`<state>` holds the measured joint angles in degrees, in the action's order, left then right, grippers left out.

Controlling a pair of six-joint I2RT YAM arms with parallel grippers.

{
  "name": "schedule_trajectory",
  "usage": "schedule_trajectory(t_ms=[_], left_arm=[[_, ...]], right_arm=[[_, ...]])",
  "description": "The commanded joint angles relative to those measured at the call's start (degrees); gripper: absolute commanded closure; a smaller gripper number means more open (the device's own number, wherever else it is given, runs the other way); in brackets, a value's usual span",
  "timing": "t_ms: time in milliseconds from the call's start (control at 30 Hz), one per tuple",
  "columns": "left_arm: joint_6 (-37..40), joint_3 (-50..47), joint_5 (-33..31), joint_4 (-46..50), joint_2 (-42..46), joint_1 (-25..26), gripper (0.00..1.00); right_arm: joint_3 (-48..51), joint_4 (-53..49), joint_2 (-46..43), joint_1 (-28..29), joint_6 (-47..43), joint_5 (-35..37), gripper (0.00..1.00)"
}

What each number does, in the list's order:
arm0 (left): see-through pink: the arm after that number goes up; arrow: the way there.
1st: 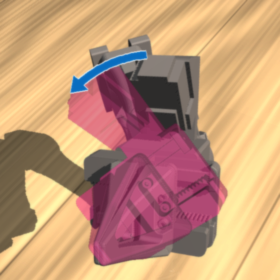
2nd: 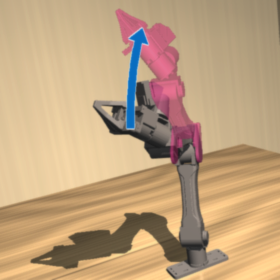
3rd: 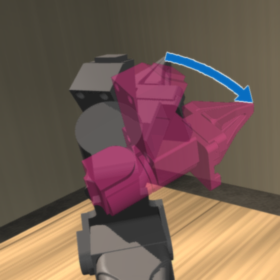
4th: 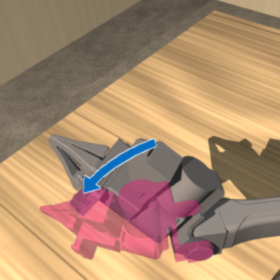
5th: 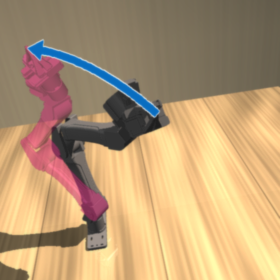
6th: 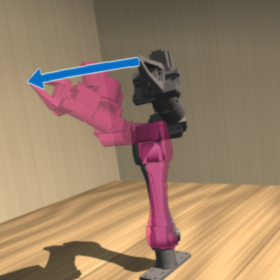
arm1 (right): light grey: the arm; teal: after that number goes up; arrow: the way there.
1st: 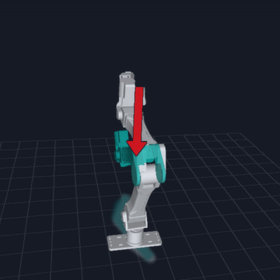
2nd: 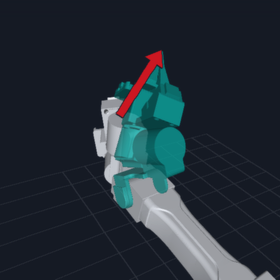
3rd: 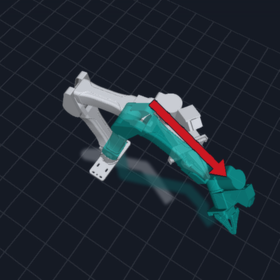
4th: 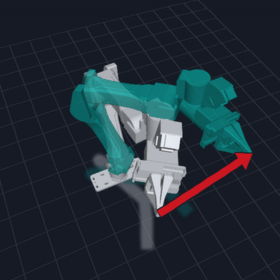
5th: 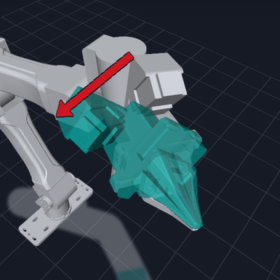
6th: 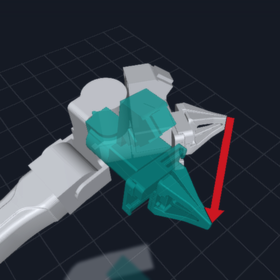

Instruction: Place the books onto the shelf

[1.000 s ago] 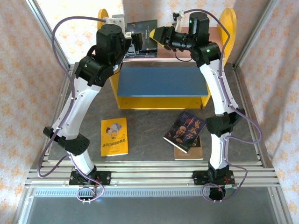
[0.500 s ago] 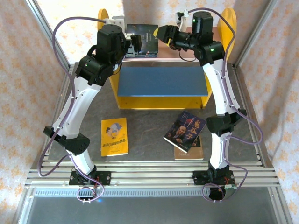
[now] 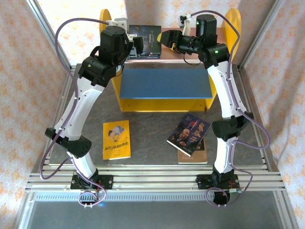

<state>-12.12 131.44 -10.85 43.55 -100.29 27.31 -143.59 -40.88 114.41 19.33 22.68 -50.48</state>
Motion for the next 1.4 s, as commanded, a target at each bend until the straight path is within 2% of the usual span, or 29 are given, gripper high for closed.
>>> schedule_trajectory(t_ms=[0, 300, 600, 733, 933, 1367], left_arm=[[-0.6, -0.2, 0.4, -0.2, -0.5, -0.5, 0.24], [-0.6, -0.3, 0.4, -0.1, -0.4, -0.8, 0.24], [-0.4, -0.6, 0.4, 0.0, -0.2, -0.9, 0.24], [-0.4, -0.7, 0.6, 0.0, -0.2, -0.9, 0.25], [-0.3, -0.7, 0.5, -0.1, -0.3, -0.9, 0.25], [-0.1, -0.6, 0.8, -0.6, -0.5, -1.0, 0.24]], right_arm=[[1.4, 1.3, -2.0, 0.4, -1.4, -1.8, 0.51], [5.0, 4.1, -4.0, 0.6, -1.9, -2.2, 0.60], [15.8, 11.8, -10.3, 0.5, -2.1, -1.5, 0.64], [17.9, 12.9, -11.3, 0.6, -2.5, -1.9, 0.69], [17.8, 13.3, -11.1, 1.1, -3.2, -3.7, 0.77], [13.4, 10.5, -8.6, 3.0, -5.1, -4.2, 0.78]])
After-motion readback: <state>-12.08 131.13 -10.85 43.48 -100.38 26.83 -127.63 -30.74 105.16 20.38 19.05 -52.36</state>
